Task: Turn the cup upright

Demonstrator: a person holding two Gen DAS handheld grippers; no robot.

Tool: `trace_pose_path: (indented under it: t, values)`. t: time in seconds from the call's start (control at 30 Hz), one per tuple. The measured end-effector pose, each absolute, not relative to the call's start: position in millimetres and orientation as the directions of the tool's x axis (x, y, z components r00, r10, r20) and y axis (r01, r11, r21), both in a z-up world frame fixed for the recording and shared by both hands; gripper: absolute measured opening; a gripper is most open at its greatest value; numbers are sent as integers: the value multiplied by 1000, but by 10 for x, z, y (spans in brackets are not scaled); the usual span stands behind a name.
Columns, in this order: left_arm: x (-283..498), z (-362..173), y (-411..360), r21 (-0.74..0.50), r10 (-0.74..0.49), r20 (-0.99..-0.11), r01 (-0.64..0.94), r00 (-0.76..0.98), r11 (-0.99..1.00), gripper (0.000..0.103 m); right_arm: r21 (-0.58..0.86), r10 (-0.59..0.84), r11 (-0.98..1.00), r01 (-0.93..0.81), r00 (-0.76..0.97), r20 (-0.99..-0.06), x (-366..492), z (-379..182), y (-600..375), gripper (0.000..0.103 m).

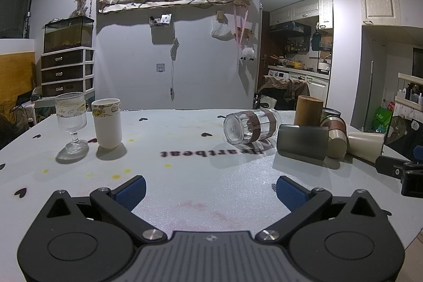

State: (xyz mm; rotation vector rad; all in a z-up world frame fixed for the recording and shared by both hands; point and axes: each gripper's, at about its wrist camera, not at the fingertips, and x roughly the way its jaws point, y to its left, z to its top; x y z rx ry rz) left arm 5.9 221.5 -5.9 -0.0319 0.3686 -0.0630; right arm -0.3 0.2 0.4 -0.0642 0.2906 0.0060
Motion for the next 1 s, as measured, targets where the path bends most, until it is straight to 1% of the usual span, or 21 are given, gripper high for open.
trace_pose_path:
  t: [1.0]
  values:
    - [55,-63,2220,-47,-72,-358,59,931,997,103,-64,-6,998,-13,958,-288,-3,4,3,103]
